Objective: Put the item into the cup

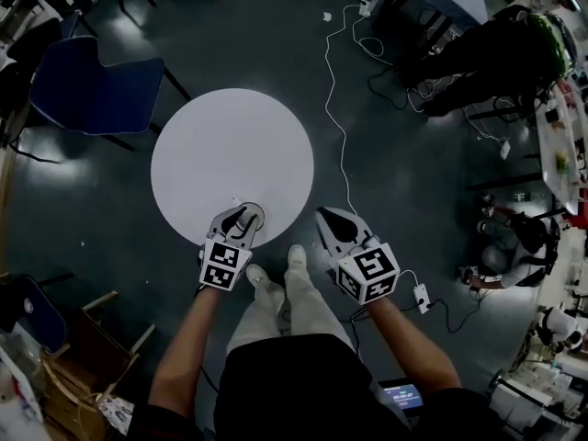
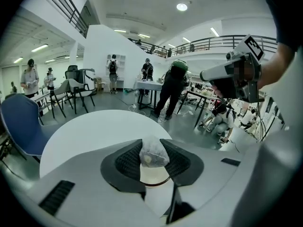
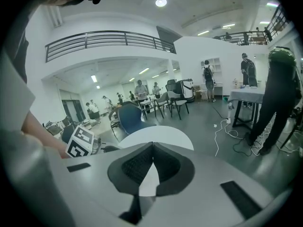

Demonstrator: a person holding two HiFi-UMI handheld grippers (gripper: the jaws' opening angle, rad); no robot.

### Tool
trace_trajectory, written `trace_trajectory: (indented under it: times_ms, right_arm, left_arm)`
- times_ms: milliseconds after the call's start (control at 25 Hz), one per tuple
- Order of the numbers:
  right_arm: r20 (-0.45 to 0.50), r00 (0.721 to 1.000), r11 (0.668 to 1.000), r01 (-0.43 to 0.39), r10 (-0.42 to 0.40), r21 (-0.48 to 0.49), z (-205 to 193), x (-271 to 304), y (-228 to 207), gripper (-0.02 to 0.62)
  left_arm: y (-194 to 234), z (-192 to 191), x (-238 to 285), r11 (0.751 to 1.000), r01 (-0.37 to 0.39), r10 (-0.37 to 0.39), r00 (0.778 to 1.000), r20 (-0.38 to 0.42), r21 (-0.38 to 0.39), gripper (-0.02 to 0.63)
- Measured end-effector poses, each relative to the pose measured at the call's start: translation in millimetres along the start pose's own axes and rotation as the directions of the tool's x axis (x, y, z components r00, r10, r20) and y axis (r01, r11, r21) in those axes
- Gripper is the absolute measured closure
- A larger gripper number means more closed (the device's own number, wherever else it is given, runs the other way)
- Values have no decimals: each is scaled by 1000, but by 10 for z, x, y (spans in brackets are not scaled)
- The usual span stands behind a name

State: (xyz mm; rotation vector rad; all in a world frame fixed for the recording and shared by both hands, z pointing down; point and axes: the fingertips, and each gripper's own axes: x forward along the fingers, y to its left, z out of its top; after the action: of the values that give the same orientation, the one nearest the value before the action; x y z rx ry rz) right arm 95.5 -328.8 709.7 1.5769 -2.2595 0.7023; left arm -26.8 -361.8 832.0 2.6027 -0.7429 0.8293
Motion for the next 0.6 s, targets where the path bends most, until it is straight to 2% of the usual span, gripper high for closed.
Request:
trace_trajectory:
  times_ms: [160, 360, 600]
  right_arm:
    - [-4, 1000, 1000, -10, 10, 2, -64, 20, 24, 578]
    - [-14, 1000, 1000, -24, 24, 2, -98, 18, 23, 578]
    - [-8, 999, 999, -40, 41, 19, -150, 77, 15, 578]
  left_arm:
    - [15, -51, 15, 1000, -11, 11, 1000, -1, -2, 465]
    - [-31, -50, 33, 998, -31, 32, 999, -15, 61, 431]
    - [-13, -103, 69, 998, -35, 35, 999, -13, 48, 407]
